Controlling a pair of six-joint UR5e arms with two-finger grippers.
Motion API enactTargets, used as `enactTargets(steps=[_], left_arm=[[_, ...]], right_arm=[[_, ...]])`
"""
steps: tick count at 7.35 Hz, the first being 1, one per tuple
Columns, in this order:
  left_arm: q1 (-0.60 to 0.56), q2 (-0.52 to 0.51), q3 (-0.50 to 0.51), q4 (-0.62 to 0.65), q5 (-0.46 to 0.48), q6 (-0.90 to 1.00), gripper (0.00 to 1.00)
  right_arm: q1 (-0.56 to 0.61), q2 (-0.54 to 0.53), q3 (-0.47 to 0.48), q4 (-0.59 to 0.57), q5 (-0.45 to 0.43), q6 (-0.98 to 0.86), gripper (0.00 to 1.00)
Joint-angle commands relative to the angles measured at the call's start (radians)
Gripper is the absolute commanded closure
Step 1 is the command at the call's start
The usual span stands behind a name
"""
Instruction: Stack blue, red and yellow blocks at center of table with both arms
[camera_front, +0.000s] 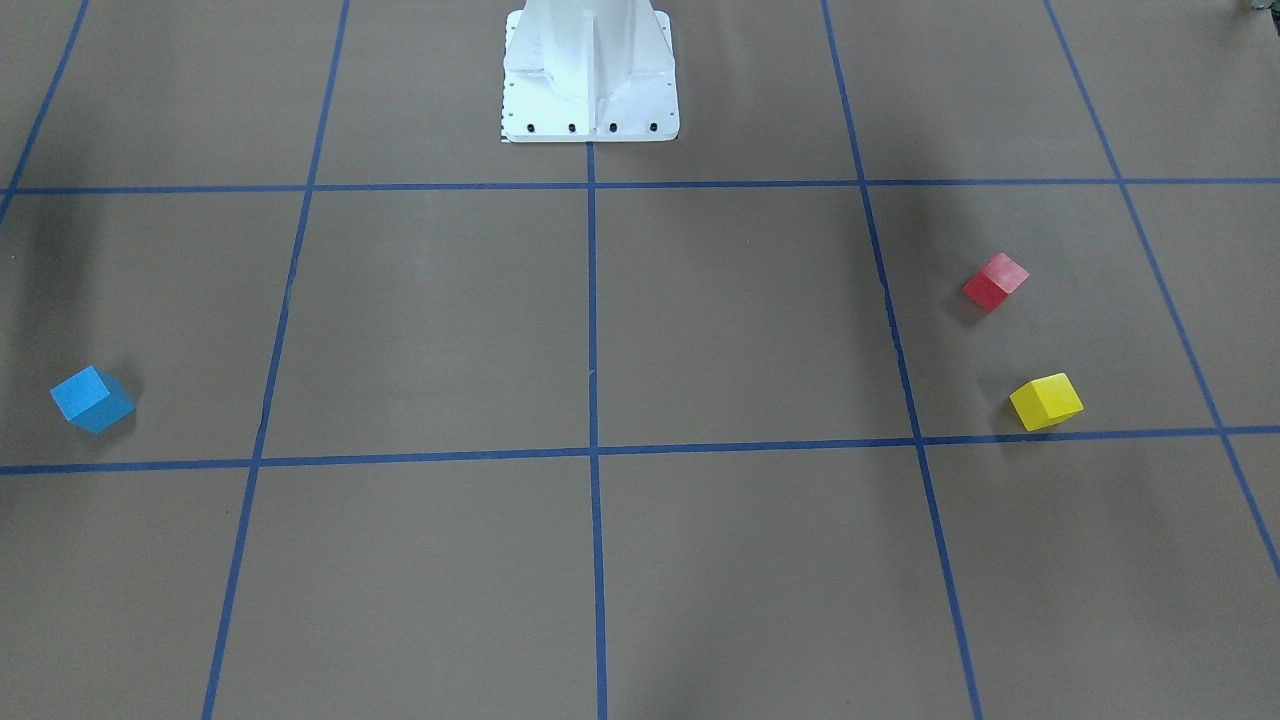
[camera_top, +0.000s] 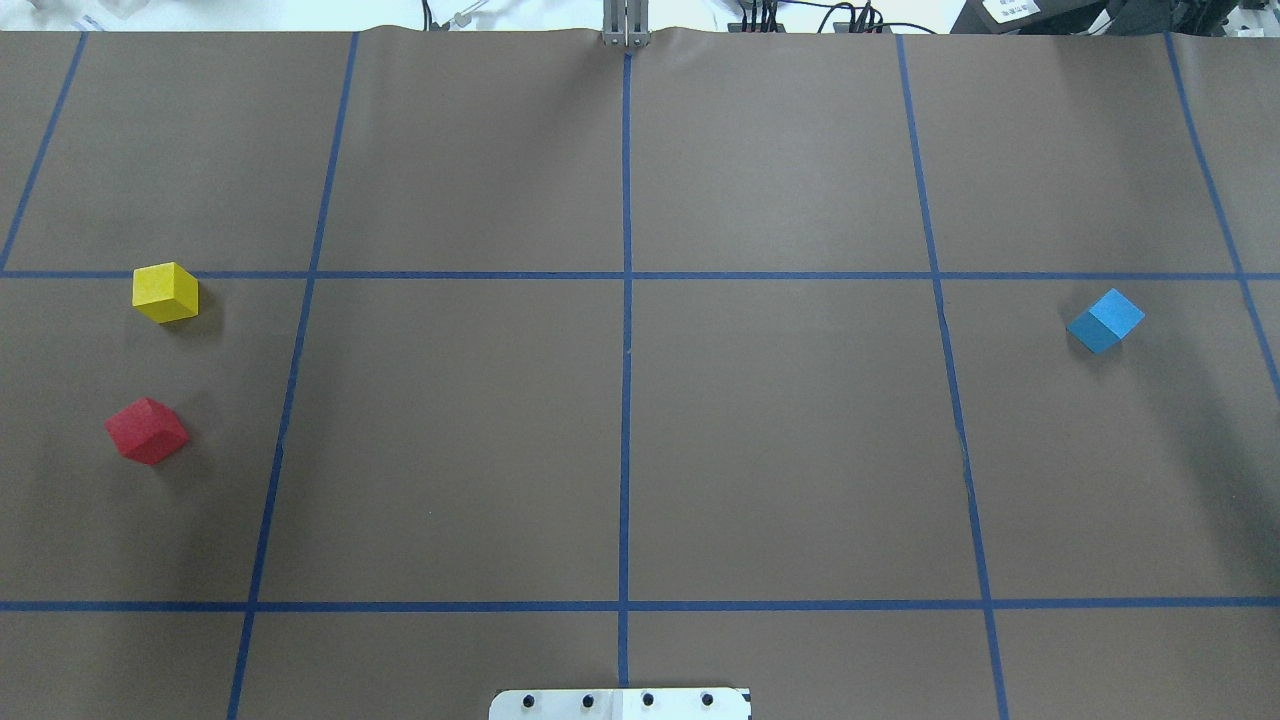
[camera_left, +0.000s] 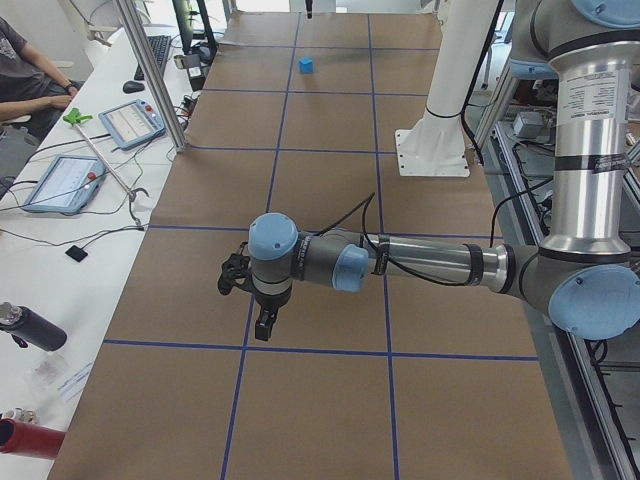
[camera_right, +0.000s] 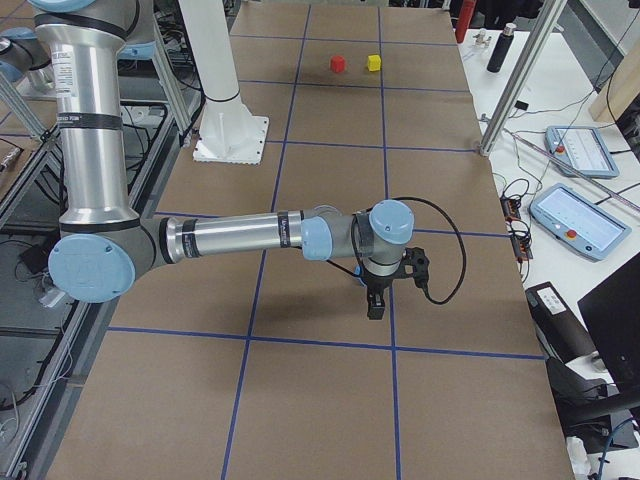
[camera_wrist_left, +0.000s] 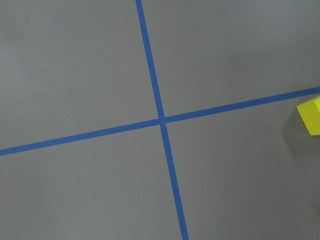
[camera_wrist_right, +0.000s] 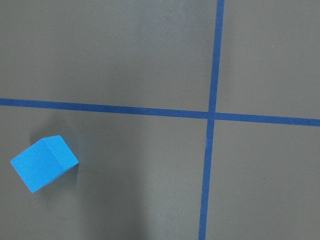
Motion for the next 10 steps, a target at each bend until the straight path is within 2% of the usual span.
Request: enactTargets(steps=[1, 5, 7, 9, 10], left_arm=[[-0.005, 0.028, -0.03, -0.024, 0.001, 0.013, 0.0], [-0.003, 0.066, -0.021, -0.053, -0.006, 0.003, 0.0], [-0.002, 0.066, -0.015, -0.048, -0.006, 0.003, 0.0], [-0.002, 0.066, -0.017, -0.053, -0.006, 0.001, 0.0], [-0.002, 0.066, -0.02, -0.053, -0.008, 0.001, 0.0]], right_arm=[[0.001, -0.006, 0.007, 0.02, 0.0, 0.001, 0.0], [-0.022, -0.033, -0.004, 0.111, 0.006, 0.001, 0.0], [-0.111, -0.067, -0.004, 0.279, -0.005, 0.004, 0.0], [-0.204, -0.067, 0.007, 0.309, -0.031, 0.011, 0.0], [-0.228, -0.071, 0.005, 0.362, -0.058, 0.005, 0.0]])
